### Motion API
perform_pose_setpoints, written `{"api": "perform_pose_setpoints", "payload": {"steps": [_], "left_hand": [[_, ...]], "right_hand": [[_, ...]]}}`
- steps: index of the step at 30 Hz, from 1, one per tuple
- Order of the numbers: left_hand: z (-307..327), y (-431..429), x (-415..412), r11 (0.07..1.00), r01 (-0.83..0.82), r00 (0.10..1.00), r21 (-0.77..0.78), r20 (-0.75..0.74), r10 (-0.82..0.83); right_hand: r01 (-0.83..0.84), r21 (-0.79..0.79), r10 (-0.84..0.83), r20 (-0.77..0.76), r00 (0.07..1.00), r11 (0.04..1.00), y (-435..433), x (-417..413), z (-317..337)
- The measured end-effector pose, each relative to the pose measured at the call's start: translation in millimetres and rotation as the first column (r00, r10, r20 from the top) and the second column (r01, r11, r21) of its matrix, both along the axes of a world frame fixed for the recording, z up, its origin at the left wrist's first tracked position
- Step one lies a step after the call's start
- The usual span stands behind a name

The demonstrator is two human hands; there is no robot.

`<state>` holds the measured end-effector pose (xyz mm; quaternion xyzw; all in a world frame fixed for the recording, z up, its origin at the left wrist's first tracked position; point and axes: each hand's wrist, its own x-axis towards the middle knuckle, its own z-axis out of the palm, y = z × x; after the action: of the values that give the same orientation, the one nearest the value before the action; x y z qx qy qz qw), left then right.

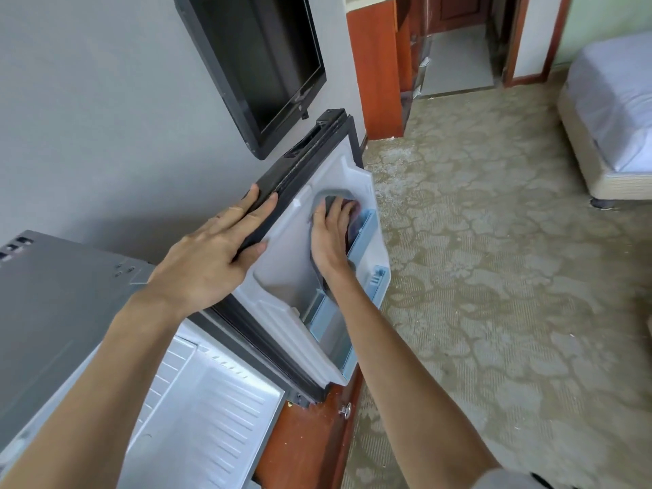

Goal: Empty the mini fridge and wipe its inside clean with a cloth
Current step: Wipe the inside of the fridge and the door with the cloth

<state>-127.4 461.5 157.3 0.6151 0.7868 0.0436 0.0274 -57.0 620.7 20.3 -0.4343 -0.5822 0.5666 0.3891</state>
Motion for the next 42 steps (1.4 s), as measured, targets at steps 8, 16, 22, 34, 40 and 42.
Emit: {"api": "perform_pose_setpoints", "payload": {"steps": [8,16,22,34,40,42], "left_hand": [[0,1,-1,1.0,-0.005,1.0,-0.003,-0.026,0.004],[-1,-1,-1,1.0,0.009,1.0,0.022,-0.02,-0.009],[-1,-1,-2,0.999,0.004,1.0,0.045,-0.01,-0.004],[-2,2,0,1.0,0.002,1.0,0.024,-0.001,-0.002],[0,2,-1,1.0,-0.001,1.0,0.007,-0.009,0.001],[0,1,-2,1.0,-0.003,1.0,-0.002,-0.003,0.003]], "right_hand": [[-0.027,0.115,0.056,-0.251,0.966,0.993,-73,1,-15],[0.059,-0.036,-0.061,-0.082,0.995,0.998,21,-16,6],[0.044,0.182,-0.031,-0.074,0.997,0.982,-43,-12,-4],[0.15,0.011,-0.147,-0.141,0.979,0.989,-20,-7,9],[-0.061,0.3,0.106,-0.135,0.985,0.952,-78,5,-21],[-0.145,0.29,0.202,-0.178,0.963,0.946,-86,8,-33]]}}
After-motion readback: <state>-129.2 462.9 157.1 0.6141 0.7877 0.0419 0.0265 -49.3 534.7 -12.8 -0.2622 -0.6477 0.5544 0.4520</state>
